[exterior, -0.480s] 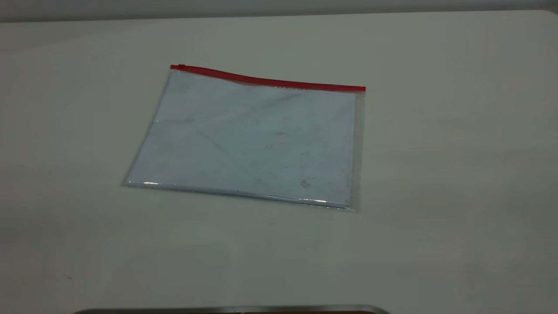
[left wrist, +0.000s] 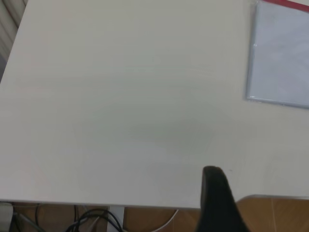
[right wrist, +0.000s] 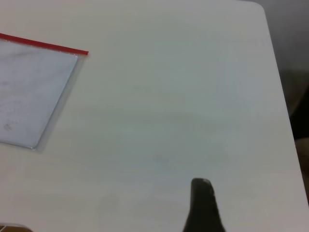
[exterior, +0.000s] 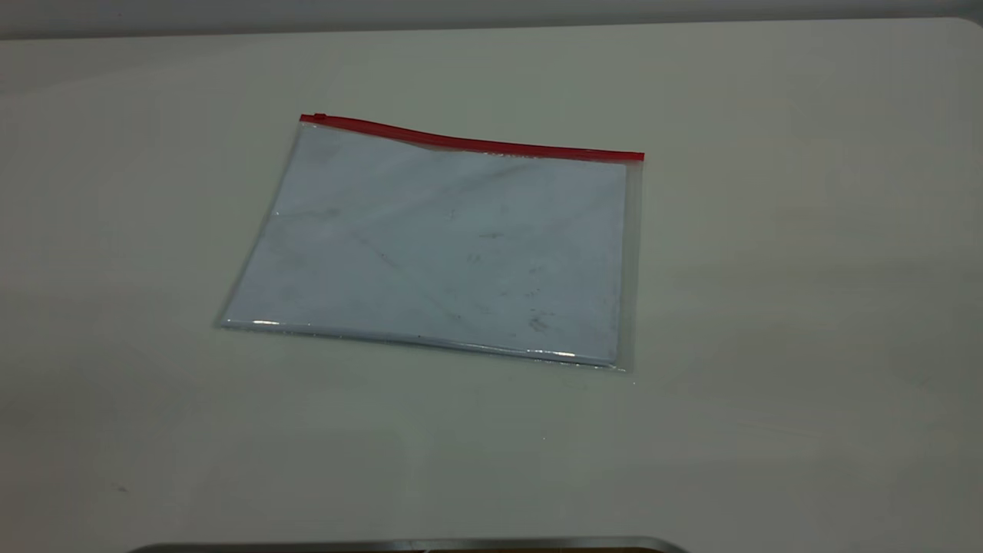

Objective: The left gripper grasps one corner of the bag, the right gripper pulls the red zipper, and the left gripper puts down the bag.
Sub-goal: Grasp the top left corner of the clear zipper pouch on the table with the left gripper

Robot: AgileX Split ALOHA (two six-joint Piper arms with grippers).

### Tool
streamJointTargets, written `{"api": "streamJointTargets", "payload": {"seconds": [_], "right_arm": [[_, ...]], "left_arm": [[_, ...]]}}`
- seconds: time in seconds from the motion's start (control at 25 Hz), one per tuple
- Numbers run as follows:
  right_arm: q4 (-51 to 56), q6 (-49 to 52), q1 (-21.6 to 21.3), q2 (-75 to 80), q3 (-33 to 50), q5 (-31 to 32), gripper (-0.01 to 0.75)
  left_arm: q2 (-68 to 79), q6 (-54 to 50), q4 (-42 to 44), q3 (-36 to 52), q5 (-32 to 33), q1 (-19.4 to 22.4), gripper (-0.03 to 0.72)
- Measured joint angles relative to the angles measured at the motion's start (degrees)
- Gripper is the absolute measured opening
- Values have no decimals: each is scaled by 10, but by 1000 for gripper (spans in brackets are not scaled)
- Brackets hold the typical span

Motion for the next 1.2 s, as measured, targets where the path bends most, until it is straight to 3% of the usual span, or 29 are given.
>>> {"api": "streamJointTargets", "payload": {"seconds": [1.2], "right_arm": [[24,0,0,2,0,-1,576]], "left_arm": [[0,2,0,0,0,0,522]]}}
